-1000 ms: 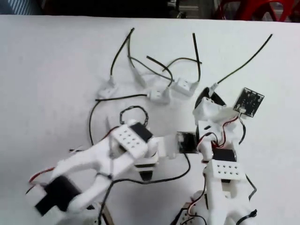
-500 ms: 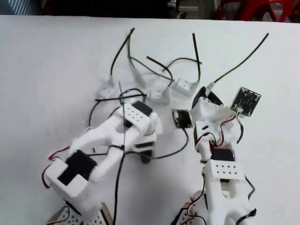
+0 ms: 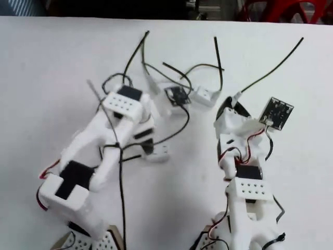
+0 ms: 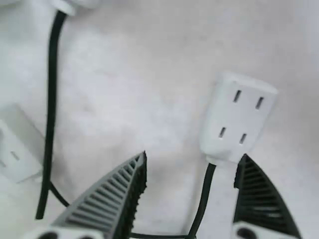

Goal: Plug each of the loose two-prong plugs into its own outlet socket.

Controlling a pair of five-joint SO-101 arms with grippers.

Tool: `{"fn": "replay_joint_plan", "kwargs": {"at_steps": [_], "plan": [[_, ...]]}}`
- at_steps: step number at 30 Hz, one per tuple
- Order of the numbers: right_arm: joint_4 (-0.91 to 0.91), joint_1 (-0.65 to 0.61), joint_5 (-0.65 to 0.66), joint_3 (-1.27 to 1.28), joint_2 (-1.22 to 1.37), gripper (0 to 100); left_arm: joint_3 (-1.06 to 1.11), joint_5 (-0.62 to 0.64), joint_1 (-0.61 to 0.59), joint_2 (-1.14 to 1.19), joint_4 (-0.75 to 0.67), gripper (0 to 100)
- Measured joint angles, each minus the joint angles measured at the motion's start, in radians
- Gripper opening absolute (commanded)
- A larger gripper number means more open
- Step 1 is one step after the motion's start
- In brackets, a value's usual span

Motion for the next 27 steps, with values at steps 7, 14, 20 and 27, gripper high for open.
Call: {"fn": "replay_joint_plan", "kwargs": {"at_steps": [7, 14, 20, 27], "plan": [[0.0, -0.002, 0.0, 0.0, 0.0, 1.7, -0.117, 0.0, -0.018, 0.0, 0.13, 28], [0.0, 0.0, 0.0, 0.0, 0.0, 1.7, -0.066, 0.0, 0.068, 0.0, 0.115, 29], [0.0, -0.002, 0.0, 0.0, 0.0, 1.7, 0.081, 0.063, 0.092, 0.0, -0.095, 28], [0.0, -0.002, 0.0, 0.0, 0.0, 1.7, 0.189, 0.072, 0.094, 0.0, -0.229, 12]]}}
